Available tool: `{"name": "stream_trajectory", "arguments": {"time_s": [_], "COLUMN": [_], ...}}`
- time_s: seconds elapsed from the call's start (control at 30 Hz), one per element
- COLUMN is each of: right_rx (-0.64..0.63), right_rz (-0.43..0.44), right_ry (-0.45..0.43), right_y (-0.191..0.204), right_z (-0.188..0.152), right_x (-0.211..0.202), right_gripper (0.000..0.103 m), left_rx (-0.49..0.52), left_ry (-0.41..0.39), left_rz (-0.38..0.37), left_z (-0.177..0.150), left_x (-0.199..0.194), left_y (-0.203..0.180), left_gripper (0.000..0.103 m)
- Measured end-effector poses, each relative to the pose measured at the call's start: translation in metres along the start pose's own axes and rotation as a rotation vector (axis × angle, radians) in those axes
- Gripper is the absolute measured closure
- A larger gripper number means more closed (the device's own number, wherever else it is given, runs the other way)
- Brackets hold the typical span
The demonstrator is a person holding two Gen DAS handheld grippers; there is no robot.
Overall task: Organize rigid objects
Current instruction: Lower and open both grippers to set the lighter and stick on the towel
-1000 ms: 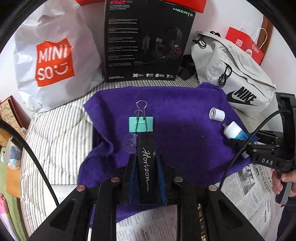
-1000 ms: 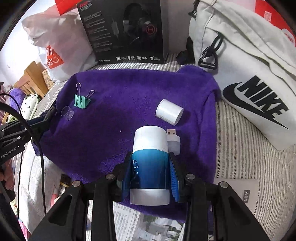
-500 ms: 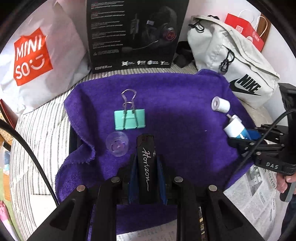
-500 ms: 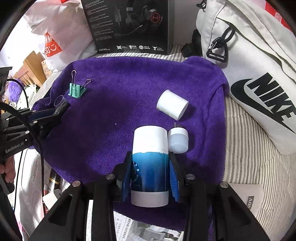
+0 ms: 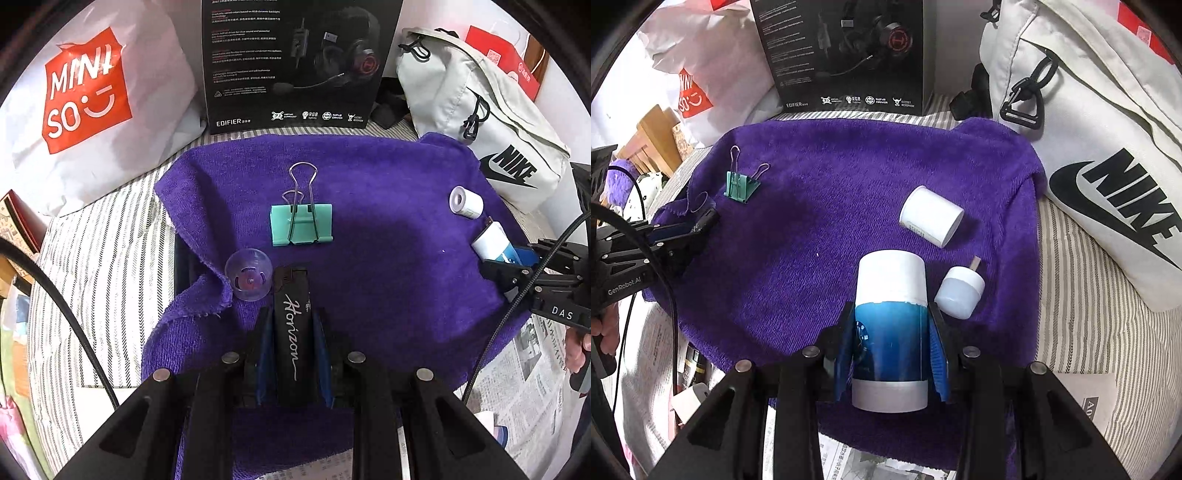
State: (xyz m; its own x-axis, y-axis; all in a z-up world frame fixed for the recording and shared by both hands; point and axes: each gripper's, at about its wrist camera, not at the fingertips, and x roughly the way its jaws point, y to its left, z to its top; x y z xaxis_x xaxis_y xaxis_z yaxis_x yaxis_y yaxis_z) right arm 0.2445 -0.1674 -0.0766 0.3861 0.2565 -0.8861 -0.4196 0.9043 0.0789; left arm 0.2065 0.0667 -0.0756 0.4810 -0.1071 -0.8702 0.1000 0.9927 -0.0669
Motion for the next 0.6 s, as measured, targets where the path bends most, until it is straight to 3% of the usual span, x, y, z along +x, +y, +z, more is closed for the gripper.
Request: {"name": "stream_trajectory", "arguments": {"time_s": [0.6], "right_rx": [-0.053], "right_rz": [-0.004], "right_ry": [-0.034], "right_y": [0.0031], "right_z": [-0.0056], "right_x": [0.0002], "right_gripper": [0.066], "left_rx": [0.026], "left_ry": [0.001], "left_rz": [0.047], "left_z": [-0.0023], "left_x": [0.0028], "left_y": [-0.0047], "left_gripper": [0.081]}}
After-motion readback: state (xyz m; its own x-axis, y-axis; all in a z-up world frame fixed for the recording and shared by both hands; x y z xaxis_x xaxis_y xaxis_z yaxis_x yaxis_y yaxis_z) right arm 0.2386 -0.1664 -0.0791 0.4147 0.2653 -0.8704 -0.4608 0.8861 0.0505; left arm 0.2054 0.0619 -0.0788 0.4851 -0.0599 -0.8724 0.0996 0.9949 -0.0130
